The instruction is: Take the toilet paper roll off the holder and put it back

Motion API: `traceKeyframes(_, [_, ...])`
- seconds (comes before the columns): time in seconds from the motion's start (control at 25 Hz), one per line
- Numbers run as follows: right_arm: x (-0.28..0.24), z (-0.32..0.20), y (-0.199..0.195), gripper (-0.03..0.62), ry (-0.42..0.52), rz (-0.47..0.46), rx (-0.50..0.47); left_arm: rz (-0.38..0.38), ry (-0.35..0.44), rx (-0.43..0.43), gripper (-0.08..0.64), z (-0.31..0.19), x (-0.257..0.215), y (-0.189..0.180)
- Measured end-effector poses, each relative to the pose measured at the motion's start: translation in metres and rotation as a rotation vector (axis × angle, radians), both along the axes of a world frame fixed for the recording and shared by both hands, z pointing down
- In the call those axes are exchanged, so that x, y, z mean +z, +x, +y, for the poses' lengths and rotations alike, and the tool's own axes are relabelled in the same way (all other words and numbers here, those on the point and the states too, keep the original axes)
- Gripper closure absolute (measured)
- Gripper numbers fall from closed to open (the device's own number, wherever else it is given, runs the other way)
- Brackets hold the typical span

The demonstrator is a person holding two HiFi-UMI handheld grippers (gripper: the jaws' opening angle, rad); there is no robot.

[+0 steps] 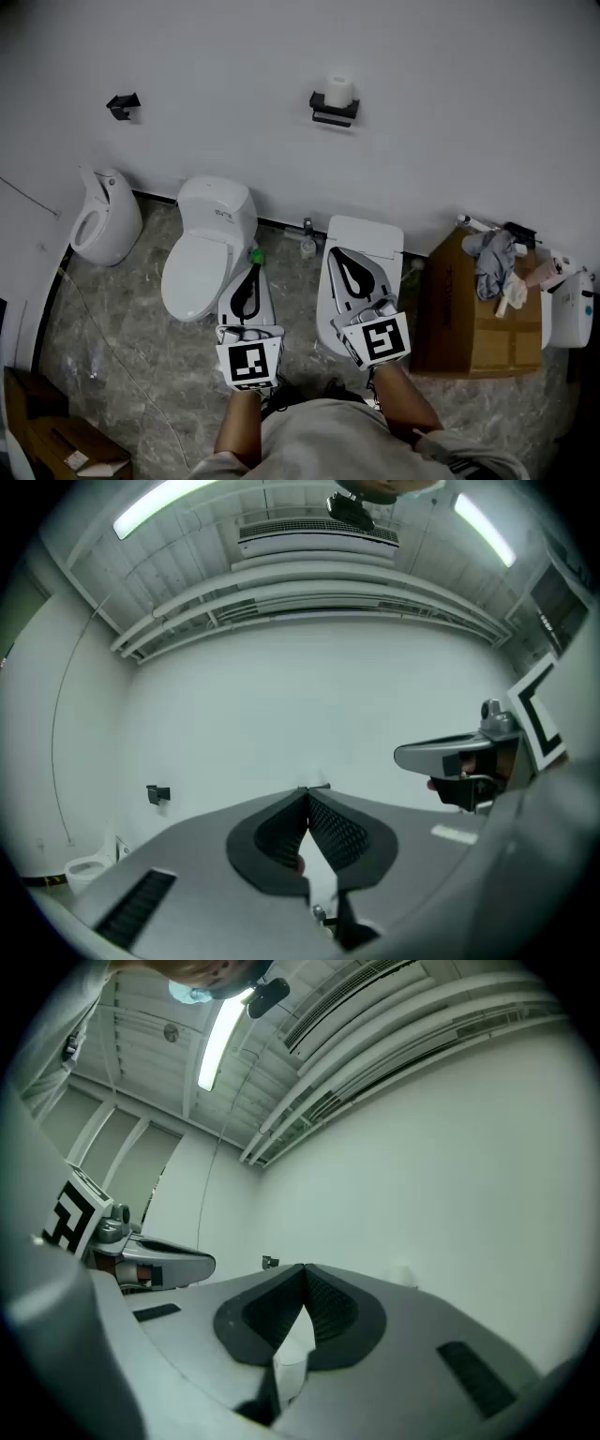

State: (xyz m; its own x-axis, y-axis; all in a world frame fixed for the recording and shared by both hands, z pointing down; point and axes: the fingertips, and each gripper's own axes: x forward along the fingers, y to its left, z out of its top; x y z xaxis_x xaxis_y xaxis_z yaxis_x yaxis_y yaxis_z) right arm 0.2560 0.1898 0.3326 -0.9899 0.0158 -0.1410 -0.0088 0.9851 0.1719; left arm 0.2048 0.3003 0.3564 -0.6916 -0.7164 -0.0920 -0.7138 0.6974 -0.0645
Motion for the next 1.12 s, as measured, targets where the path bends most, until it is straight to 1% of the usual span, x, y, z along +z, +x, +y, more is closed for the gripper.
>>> traceKeyframes(0.16, [-0.002, 0.005, -0.010, 0.589, -0.026, -0.017, -0.006, 0.030, -0.011, 0.022, 0.552, 0.005, 0.009, -0.012])
traceKeyframes(0.44, [0.011, 0.016, -0.036, 0.588, -0.022, 0.006, 0.041, 0.046, -0.018, 0.067, 0.552, 0.020, 0.021, -0.042])
traceKeyframes(0.64, [0.017, 0.034, -0.056, 0.588, -0.019, 0.014, 0.066, 0.058, -0.045, 0.097, 0.552, 0.040, 0.034, -0.066])
traceKeyframes(0.8, [0.028, 0.047, -0.072, 0.588, -0.020, 0.034, 0.073, 0.085, -0.042, 0.106, 0.552, 0.051, 0.043, -0.085])
traceKeyframes(0.92, [0.035, 0.043, -0.086, 0.588, -0.024, 0.057, 0.082, 0.084, -0.030, 0.117, 0.552, 0.047, 0.045, -0.098])
traceKeyframes(1.12, [0.044, 0.023, -0.122, 0.588, -0.024, 0.071, 0.095, 0.129, -0.038, 0.126, 0.552, 0.033, 0.064, -0.134])
